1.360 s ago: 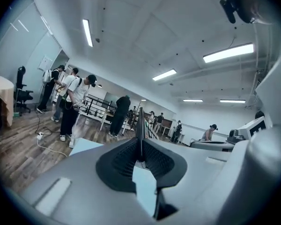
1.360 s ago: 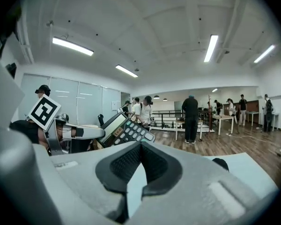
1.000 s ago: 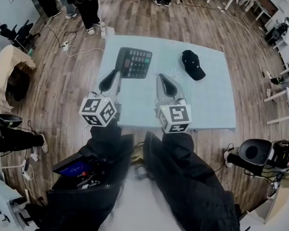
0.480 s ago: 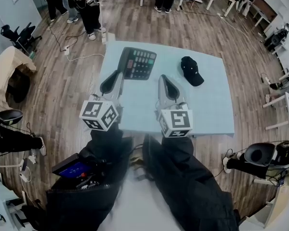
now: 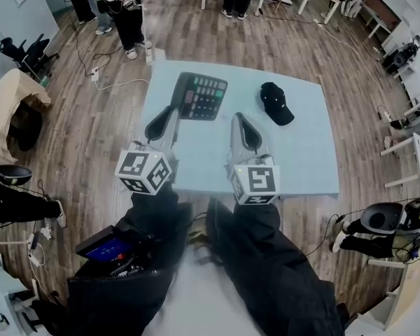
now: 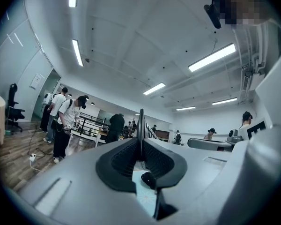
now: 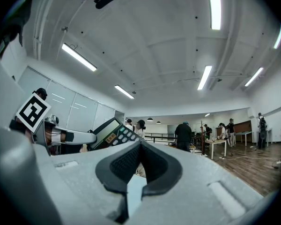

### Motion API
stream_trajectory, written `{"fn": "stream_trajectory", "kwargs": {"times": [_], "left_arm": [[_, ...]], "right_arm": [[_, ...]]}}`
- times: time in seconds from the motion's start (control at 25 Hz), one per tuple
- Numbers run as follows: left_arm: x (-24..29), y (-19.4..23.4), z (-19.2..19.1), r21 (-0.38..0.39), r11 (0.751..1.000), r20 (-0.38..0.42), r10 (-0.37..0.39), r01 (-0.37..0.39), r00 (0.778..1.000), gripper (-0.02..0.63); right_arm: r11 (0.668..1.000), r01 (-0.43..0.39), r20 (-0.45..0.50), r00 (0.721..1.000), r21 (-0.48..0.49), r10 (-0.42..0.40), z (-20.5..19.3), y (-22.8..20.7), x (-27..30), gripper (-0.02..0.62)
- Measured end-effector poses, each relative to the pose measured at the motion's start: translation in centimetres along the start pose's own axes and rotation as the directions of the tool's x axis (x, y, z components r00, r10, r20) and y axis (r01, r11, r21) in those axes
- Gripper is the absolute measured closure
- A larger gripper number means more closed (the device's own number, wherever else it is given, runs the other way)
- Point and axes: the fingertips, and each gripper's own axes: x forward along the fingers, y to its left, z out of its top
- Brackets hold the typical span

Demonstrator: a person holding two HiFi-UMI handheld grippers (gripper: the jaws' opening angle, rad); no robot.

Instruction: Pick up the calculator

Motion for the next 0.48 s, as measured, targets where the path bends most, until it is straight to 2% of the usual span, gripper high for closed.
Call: {"fn": "stream_trajectory", "kwargs": {"times": [0.48], "left_arm": [[-0.11, -0.16, -0.54, 0.003, 1.0, -0.014, 0.0, 0.0, 1.0, 0.565]], "right_arm": [[1.0, 0.018, -0.017, 1.0, -0.012, -0.019, -0.43, -0.17, -0.3, 0.596]]}}
